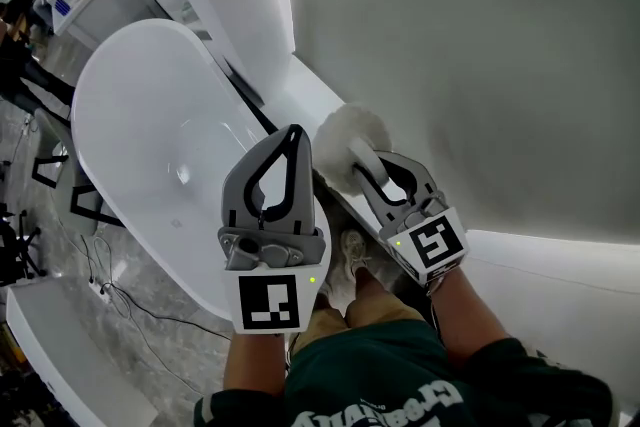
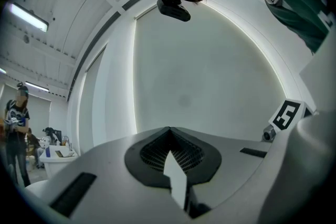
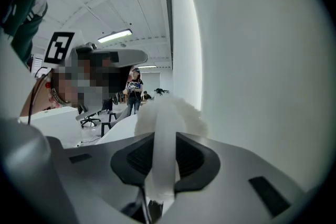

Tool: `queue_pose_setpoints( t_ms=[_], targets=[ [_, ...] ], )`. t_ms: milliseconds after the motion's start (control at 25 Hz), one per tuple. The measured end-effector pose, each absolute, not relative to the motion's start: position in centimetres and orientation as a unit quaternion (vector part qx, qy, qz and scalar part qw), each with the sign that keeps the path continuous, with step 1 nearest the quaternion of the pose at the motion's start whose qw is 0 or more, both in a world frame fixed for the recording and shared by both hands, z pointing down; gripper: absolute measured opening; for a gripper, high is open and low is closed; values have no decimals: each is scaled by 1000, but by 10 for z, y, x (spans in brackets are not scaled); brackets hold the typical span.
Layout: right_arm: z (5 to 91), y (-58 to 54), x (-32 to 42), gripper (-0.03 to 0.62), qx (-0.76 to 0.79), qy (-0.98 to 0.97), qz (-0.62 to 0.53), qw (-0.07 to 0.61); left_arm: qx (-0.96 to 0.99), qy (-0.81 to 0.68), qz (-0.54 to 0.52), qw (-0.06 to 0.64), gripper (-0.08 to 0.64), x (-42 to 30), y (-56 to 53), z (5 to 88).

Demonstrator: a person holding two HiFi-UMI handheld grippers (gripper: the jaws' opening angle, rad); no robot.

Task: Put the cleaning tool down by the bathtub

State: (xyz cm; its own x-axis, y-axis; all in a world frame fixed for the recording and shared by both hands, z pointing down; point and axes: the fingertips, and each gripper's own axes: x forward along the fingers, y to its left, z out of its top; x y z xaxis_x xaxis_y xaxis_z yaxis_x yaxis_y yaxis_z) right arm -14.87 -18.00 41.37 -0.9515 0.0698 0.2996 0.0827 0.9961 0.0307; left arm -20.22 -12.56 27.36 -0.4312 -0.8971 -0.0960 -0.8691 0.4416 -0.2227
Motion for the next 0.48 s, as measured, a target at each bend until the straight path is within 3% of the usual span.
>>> queue_pose_setpoints(
  t_ms=[480],
  targets=[
    [489, -205, -177, 94, -49, -974, 0, 221, -506, 855, -68, 90, 6, -210, -134, 292]
  ],
)
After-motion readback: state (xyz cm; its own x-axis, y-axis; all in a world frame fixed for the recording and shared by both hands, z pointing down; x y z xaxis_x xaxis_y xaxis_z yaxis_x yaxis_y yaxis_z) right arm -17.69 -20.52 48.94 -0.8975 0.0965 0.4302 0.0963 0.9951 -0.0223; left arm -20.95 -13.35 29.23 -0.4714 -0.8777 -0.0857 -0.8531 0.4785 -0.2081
